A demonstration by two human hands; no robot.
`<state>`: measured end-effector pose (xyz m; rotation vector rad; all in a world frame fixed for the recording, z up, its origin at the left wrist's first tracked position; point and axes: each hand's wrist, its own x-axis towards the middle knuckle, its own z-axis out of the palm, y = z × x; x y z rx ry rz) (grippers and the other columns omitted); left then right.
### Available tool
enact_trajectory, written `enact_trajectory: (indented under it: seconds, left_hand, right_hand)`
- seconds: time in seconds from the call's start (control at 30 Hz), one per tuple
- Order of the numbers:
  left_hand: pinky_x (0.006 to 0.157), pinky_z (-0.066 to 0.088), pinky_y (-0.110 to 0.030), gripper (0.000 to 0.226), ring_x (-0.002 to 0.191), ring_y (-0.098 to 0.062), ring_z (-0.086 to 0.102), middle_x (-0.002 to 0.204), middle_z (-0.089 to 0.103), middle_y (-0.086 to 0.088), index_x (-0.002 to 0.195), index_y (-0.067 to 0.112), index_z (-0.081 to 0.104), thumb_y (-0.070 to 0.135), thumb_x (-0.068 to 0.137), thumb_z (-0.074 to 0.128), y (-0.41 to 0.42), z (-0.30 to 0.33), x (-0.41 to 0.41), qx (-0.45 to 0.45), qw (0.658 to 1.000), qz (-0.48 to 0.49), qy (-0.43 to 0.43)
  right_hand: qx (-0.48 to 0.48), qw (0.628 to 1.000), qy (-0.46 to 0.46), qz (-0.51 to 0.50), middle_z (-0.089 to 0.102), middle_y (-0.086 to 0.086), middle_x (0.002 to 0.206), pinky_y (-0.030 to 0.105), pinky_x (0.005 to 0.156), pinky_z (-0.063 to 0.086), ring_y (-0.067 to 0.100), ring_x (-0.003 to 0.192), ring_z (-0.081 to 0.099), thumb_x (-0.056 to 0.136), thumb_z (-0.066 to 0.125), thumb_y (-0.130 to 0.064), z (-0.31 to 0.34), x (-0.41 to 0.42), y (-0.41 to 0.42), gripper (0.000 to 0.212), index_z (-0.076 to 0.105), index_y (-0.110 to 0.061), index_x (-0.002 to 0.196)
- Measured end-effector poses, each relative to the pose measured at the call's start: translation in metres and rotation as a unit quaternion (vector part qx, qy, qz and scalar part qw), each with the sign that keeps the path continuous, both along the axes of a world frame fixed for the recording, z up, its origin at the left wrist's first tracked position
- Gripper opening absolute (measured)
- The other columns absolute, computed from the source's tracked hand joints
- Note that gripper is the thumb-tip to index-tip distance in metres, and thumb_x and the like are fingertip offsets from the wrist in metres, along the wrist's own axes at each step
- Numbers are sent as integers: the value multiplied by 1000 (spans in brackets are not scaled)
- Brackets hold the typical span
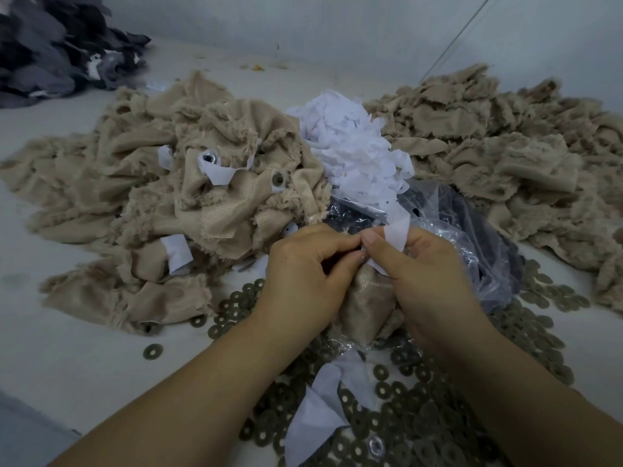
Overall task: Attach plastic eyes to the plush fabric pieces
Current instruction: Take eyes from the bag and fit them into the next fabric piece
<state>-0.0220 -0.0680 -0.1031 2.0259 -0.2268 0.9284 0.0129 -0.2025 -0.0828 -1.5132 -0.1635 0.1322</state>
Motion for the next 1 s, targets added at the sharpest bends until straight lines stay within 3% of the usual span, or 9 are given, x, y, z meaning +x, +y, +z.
enact_trajectory:
  seconds: [0.17, 0.4, 0.83, 0.93, 1.0]
  left_hand:
    - [67, 52, -24, 6, 69, -11, 64, 74, 70, -2, 86, 8, 78, 7, 81, 75, 2, -3, 0, -4, 1000, -17, 17]
    - [69, 51, -20, 3, 68, -11, 64, 72, 70, -5, 81, 3, 77, 5, 81, 75, 1, -7, 1, 18, 1000, -9, 3]
    - [66, 55, -34, 8, 70, -15, 67, 74, 72, -5, 86, 6, 78, 11, 82, 73, 0, -10, 2, 28, 999, -18, 8]
    - [65, 55, -32, 7, 69, -14, 66, 73, 71, -3, 86, 6, 78, 10, 82, 74, 1, -8, 2, 27, 999, -22, 4]
    - [67, 52, -22, 4, 71, -7, 62, 74, 69, 1, 87, 9, 77, 9, 83, 74, 2, -5, -1, 29, 999, -29, 2]
  right_hand:
    - [-22, 999, -11, 32, 76, 11, 86, 40, 79, 59, 27, 85, 73, 94, 64, -9, -2, 0, -1, 20, 75, -20, 81]
    - [-80, 994, -58, 45, 77, -1, 89, 21, 75, 56, 11, 87, 73, 98, 59, -10, -5, 0, -2, 16, 73, -17, 101]
    - [-76, 994, -71, 34, 77, 0, 89, 18, 75, 56, 9, 85, 72, 97, 58, -3, -4, -3, 0, 23, 72, -20, 101]
    - [-79, 993, -80, 28, 75, 0, 89, 20, 75, 57, 8, 85, 71, 96, 59, -4, -3, -3, -1, 20, 70, -20, 102]
    - [-67, 994, -79, 21, 75, 3, 88, 22, 74, 58, 11, 83, 71, 96, 61, -7, 0, -5, 0, 15, 70, -17, 102]
